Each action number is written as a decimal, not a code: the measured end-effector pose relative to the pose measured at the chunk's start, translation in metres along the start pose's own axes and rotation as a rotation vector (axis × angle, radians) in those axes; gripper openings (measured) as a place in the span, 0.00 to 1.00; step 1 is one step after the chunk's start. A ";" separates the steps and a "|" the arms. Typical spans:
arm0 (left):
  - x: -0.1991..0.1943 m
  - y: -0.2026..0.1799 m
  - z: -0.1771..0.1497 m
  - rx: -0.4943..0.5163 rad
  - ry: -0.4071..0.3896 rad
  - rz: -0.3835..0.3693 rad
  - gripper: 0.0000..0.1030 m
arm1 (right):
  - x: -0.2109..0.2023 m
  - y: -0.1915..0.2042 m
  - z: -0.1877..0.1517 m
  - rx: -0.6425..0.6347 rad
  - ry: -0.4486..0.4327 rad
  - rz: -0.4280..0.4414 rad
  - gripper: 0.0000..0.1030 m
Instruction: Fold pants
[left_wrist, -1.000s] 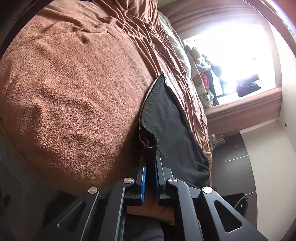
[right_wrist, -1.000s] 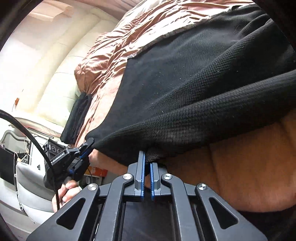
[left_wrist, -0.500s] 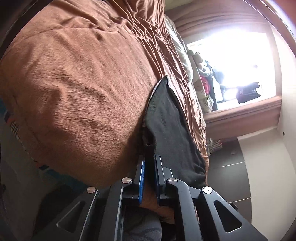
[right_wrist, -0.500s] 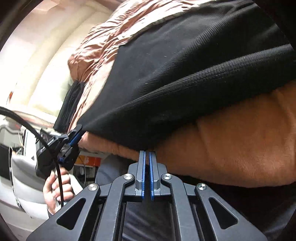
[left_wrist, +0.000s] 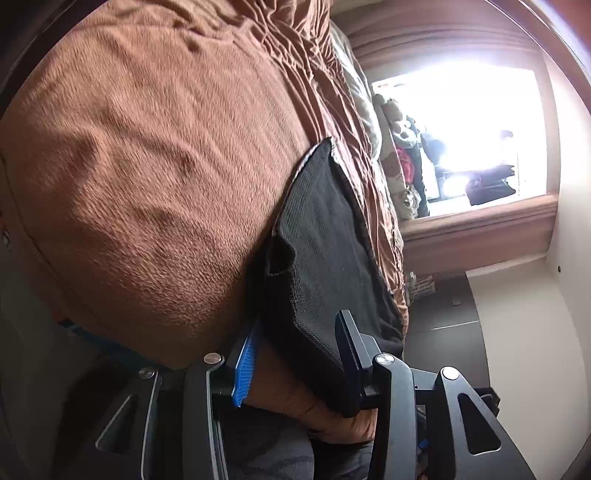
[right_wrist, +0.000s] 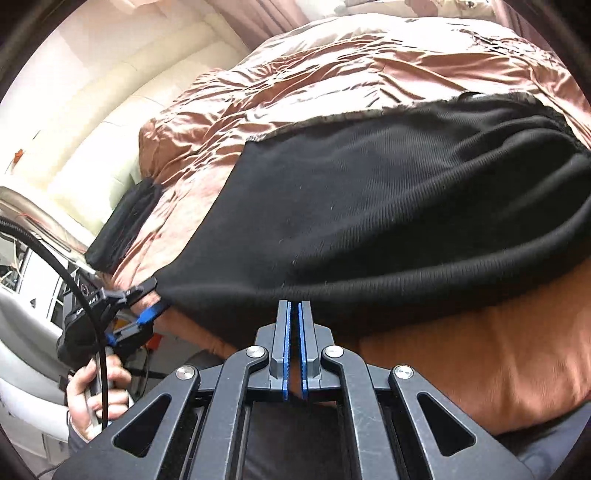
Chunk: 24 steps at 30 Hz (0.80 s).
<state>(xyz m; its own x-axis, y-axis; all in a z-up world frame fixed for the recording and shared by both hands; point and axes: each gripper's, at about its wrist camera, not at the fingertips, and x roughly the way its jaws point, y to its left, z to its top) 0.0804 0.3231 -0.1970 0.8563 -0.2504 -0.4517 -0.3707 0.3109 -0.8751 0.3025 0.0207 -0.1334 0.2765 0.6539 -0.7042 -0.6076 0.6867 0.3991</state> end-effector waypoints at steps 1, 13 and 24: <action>0.003 0.000 0.000 -0.002 0.001 0.000 0.41 | 0.000 0.001 0.002 -0.003 -0.006 0.000 0.01; 0.013 0.002 0.001 -0.003 -0.030 0.021 0.29 | 0.043 0.003 -0.018 -0.024 0.130 -0.055 0.01; 0.006 0.008 -0.004 -0.022 -0.070 0.031 0.15 | 0.011 0.002 0.017 -0.051 0.060 -0.052 0.01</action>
<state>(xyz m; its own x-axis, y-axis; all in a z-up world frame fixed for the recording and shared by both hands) 0.0814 0.3203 -0.2078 0.8671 -0.1761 -0.4660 -0.4045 0.2970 -0.8650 0.3170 0.0346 -0.1308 0.2648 0.5962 -0.7579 -0.6310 0.7014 0.3313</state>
